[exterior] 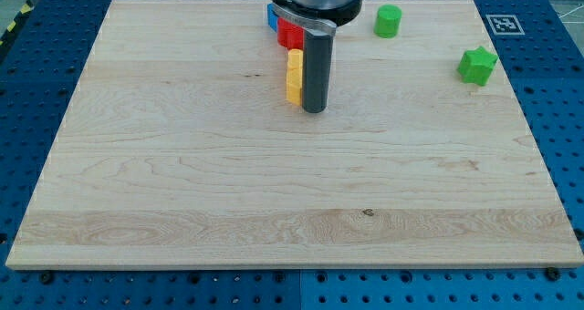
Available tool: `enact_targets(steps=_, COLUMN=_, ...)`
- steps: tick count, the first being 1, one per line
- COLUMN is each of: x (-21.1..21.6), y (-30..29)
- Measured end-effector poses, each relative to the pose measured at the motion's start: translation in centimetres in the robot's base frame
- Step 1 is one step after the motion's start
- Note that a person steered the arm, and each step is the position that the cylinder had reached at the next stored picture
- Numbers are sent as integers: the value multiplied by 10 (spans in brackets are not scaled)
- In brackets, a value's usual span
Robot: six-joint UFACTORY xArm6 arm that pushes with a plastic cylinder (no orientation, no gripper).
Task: Push the group of blocks slightly right
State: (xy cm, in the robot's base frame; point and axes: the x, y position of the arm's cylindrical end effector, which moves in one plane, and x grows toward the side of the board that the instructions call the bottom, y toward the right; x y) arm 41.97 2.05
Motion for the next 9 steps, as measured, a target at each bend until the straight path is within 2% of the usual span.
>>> enact_targets(steps=2, x=20, y=-14)
enact_targets(steps=4, x=25, y=-63)
enact_targets(steps=5, x=-15, y=-73)
enact_targets(steps=6, x=-84, y=-73)
enact_targets(steps=7, x=-133, y=-73)
enact_targets(steps=8, x=-133, y=-73)
enact_targets(steps=9, x=-156, y=-73)
